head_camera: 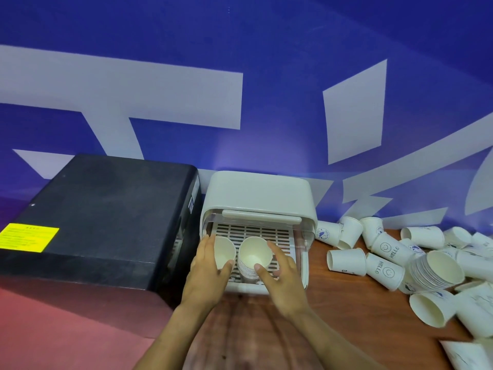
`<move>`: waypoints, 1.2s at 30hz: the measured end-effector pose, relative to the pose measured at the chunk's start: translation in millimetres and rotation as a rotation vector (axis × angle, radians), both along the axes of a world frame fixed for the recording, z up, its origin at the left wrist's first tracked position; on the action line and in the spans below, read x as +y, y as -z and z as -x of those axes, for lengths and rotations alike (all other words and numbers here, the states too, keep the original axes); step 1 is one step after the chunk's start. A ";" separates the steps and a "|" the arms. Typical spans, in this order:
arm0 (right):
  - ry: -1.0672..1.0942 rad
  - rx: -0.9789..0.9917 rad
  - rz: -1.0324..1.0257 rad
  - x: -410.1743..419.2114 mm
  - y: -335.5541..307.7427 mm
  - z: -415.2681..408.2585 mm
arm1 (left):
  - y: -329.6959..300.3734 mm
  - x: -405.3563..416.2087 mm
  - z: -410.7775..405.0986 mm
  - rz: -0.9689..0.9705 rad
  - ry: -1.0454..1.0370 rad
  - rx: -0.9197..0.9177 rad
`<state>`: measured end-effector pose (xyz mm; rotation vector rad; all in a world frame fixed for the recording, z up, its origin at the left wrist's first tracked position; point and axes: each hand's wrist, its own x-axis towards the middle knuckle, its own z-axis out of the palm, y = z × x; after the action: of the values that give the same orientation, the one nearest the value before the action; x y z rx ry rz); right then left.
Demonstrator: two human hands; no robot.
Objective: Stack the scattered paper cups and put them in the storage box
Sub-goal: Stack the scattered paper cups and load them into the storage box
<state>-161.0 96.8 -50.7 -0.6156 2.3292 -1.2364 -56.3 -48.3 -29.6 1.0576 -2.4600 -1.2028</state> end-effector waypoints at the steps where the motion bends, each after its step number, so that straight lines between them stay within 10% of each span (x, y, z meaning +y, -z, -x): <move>1: -0.006 -0.009 -0.003 -0.6 0.5 0.7 | 0.2 0.2 -0.1 -0.003 0.002 -0.002; 36: -0.089 -0.009 -0.303 201.6 -40.4 74.8 | -16.5 173.0 62.3 0.071 0.480 -0.122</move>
<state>-235.8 298.4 -10.2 -0.5986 2.3884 -0.8228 -118.6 124.7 -13.1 0.5475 -2.9344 -1.1837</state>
